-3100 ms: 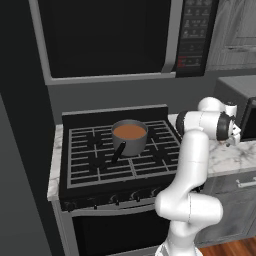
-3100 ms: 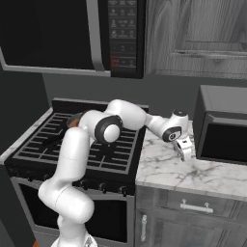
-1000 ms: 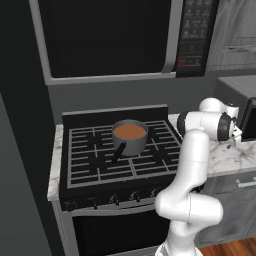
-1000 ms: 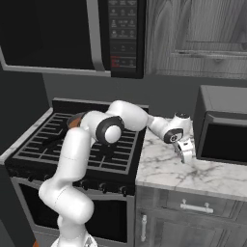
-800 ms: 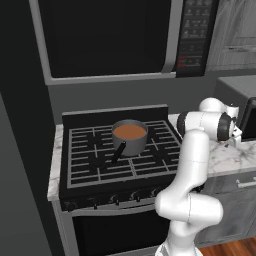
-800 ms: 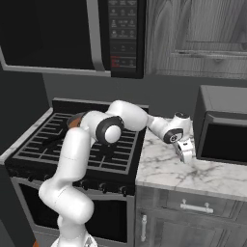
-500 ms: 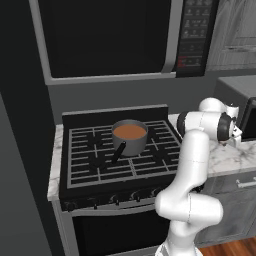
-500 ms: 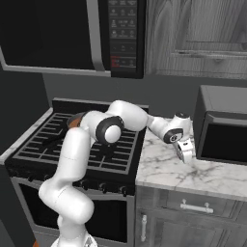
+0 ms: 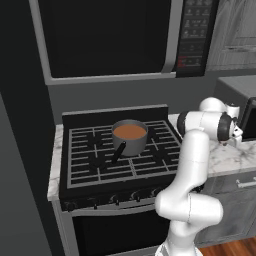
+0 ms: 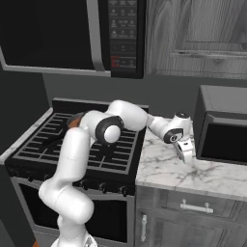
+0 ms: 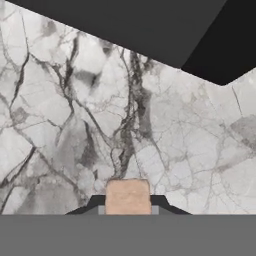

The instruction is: Pick up the sugar cube(s) and place them in the saucepan with hot chocolate.

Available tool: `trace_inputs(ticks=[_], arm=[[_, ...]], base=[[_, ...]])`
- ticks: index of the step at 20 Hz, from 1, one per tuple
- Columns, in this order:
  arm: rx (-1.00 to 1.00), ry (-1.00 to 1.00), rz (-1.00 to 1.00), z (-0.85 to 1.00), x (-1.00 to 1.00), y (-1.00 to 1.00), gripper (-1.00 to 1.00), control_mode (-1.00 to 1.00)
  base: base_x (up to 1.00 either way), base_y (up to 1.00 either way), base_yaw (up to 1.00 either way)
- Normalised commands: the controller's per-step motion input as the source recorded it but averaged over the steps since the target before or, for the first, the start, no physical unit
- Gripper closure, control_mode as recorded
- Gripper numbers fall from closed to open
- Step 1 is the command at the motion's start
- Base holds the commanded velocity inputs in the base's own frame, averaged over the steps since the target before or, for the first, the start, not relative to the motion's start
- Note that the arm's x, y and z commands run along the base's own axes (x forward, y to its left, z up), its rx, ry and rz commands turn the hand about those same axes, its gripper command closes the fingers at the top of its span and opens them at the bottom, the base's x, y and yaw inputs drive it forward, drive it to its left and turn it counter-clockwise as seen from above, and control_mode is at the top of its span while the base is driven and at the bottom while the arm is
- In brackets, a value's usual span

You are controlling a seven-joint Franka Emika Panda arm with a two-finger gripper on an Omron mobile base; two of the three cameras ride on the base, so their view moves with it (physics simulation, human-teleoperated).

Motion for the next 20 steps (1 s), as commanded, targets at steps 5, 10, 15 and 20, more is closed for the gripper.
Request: trace_inputs(ticks=[5, 10, 15, 20], arm=[[0.0, -0.17, 0.05, 0.19, -0.34, 0.13, 1.0, -1.0], [0.0, -0.15, 0.09, 0.44, -0.42, 0.31, 1.0, -1.0], [0.0, -0.1, 0.18, 0.47, -0.5, 0.58, 1.0, -1.0], [-0.02, -0.11, 0.25, 0.34, -0.33, 0.72, 1.0, -1.0]], base=[[0.0, 0.0, 0.0], [0.0, 0.0, 0.0], [0.0, 0.0, 0.0], [0.0, 0.0, 0.0]])
